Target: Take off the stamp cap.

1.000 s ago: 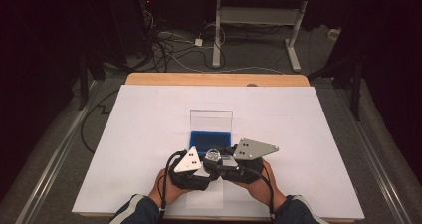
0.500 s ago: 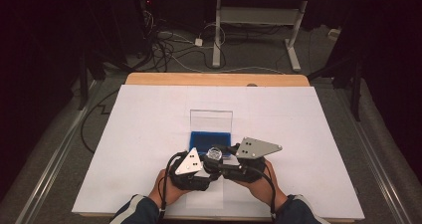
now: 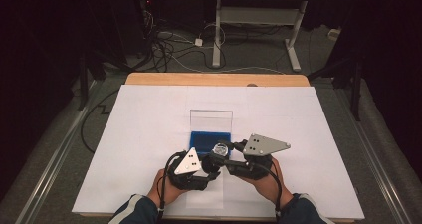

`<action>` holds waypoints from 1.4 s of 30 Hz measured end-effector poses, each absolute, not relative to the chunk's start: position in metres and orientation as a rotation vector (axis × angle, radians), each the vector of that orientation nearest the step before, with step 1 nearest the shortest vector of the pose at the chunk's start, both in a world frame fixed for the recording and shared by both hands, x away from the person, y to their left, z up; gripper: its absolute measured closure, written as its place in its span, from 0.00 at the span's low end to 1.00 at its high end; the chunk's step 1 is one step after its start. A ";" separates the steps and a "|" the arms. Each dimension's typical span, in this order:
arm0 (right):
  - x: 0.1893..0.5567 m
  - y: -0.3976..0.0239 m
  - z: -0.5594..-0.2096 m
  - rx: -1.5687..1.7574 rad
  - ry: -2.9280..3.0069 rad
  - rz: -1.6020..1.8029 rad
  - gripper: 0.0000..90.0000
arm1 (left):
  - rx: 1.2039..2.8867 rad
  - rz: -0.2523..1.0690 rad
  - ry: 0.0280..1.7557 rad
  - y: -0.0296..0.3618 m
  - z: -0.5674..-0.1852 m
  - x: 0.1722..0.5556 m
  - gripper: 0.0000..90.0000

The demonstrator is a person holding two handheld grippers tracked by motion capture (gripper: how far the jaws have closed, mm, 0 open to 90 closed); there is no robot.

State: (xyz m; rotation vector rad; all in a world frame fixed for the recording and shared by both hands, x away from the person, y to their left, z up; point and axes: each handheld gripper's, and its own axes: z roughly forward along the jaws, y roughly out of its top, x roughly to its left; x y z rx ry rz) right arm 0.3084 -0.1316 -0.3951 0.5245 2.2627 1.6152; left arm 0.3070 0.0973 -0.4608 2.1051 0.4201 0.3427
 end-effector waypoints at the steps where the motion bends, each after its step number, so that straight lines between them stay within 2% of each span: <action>1: 0.308 -0.132 -0.395 0.533 2.261 1.614 0.63 | 2.105 0.344 0.422 0.098 -0.461 0.307 0.40; 42: 0.315 -0.156 -0.396 0.604 2.230 1.550 0.63 | 2.083 0.440 0.468 0.133 -0.448 0.306 0.40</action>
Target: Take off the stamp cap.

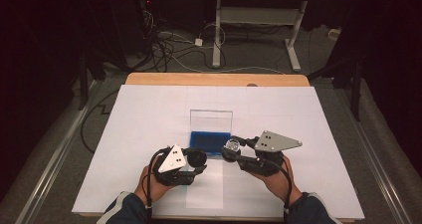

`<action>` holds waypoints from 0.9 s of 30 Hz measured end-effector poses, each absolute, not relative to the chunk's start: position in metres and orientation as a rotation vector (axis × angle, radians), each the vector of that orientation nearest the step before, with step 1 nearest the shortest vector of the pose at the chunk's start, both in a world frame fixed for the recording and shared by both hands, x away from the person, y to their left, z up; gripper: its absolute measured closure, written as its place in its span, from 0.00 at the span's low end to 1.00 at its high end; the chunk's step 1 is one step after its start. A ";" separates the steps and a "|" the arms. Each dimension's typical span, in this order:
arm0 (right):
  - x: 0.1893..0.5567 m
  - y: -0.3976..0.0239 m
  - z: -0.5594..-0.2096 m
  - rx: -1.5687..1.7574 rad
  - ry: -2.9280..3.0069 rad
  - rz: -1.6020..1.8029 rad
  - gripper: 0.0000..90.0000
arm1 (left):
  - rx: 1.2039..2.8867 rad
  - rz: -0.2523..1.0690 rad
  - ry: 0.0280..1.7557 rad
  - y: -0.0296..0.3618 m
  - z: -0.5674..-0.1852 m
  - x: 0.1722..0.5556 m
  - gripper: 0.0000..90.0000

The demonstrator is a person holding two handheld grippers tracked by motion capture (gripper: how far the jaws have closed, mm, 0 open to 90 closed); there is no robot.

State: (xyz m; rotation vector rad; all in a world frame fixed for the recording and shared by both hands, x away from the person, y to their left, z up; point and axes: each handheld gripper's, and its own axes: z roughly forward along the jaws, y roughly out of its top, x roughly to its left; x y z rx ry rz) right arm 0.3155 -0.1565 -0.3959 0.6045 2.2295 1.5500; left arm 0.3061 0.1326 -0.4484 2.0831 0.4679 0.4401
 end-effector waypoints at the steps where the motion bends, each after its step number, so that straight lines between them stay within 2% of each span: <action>1: 0.316 -0.157 -0.396 0.608 2.228 1.552 0.63 | 2.083 0.441 0.467 0.134 -0.448 0.306 0.40; 27: 0.326 -0.160 -0.399 0.630 2.228 1.508 0.63 | 2.089 0.512 0.570 0.196 -0.444 0.287 0.40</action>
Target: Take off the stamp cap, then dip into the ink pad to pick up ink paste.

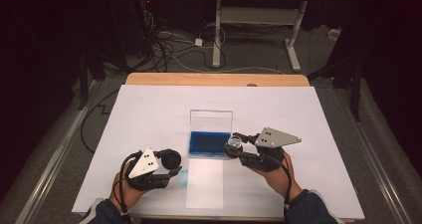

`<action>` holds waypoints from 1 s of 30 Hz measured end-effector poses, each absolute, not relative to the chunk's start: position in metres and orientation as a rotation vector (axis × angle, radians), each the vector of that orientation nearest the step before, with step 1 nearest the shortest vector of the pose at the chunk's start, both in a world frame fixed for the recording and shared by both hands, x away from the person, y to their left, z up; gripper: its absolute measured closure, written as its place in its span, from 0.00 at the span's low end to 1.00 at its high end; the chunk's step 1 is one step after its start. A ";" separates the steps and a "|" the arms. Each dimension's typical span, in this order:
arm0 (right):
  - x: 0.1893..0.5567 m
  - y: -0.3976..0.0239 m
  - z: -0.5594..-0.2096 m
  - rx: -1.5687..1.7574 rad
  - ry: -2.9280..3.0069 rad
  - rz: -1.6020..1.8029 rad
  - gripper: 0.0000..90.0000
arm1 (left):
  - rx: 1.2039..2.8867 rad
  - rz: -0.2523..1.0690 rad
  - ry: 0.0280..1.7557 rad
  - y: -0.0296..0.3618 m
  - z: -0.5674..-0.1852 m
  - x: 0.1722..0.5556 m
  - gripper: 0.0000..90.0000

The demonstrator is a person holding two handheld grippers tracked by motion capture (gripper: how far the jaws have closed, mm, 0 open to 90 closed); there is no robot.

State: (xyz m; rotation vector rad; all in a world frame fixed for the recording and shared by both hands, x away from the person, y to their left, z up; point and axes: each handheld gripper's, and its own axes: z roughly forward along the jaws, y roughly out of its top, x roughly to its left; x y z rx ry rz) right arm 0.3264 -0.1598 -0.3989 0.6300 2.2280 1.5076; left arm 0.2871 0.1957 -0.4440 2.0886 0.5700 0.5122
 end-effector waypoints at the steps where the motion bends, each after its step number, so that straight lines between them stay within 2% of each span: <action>1: 0.327 -0.160 -0.399 0.629 2.228 1.507 0.63 | 2.090 0.513 0.573 0.197 -0.445 0.287 0.40; 18: 0.334 -0.160 -0.402 0.651 2.230 1.499 0.63 | 2.099 0.531 0.627 0.222 -0.452 0.276 0.40; 30: 0.358 -0.156 -0.408 0.680 2.213 1.472 0.63 | 2.102 0.532 0.656 0.229 -0.457 0.272 0.40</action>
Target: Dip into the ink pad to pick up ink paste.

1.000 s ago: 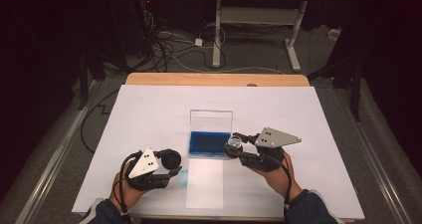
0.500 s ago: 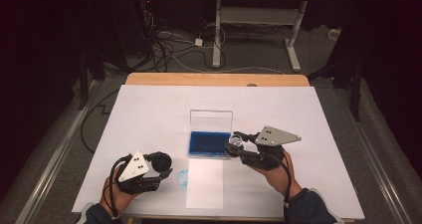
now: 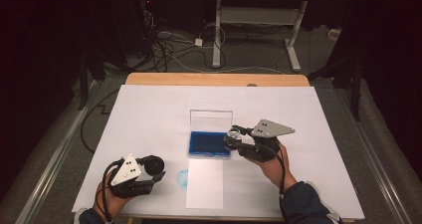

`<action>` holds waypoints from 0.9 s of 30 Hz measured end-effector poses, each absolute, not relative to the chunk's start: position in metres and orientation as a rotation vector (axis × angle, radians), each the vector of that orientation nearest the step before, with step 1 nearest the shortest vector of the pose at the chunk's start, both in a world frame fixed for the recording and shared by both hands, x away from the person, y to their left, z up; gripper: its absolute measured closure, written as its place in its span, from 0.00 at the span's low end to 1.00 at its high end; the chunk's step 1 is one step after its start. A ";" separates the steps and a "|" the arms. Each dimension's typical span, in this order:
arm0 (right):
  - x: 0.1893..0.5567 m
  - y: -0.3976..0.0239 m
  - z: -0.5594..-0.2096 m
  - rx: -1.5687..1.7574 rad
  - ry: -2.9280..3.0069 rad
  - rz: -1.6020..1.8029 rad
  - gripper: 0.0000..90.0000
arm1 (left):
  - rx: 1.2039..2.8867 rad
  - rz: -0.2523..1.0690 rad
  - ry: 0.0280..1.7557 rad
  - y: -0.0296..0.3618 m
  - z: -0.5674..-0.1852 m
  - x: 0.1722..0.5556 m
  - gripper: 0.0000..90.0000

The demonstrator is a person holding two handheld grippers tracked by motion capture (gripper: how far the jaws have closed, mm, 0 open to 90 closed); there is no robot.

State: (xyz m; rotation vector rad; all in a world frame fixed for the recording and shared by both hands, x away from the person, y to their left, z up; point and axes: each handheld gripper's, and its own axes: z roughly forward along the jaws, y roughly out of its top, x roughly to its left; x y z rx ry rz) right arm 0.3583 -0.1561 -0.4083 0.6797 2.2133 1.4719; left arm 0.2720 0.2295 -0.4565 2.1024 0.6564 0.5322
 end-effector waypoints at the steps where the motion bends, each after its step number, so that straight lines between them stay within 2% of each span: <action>1: 0.362 -0.156 -0.410 0.689 2.213 1.472 0.63 | 2.097 0.529 0.658 0.229 -0.457 0.272 0.40; 15: 0.395 -0.139 -0.428 0.747 2.254 1.428 0.63 | 2.086 0.540 0.659 0.228 -0.456 0.272 0.40; 27: 0.410 -0.109 -0.444 0.744 2.305 1.396 0.63 | 2.086 0.536 0.649 0.229 -0.456 0.272 0.40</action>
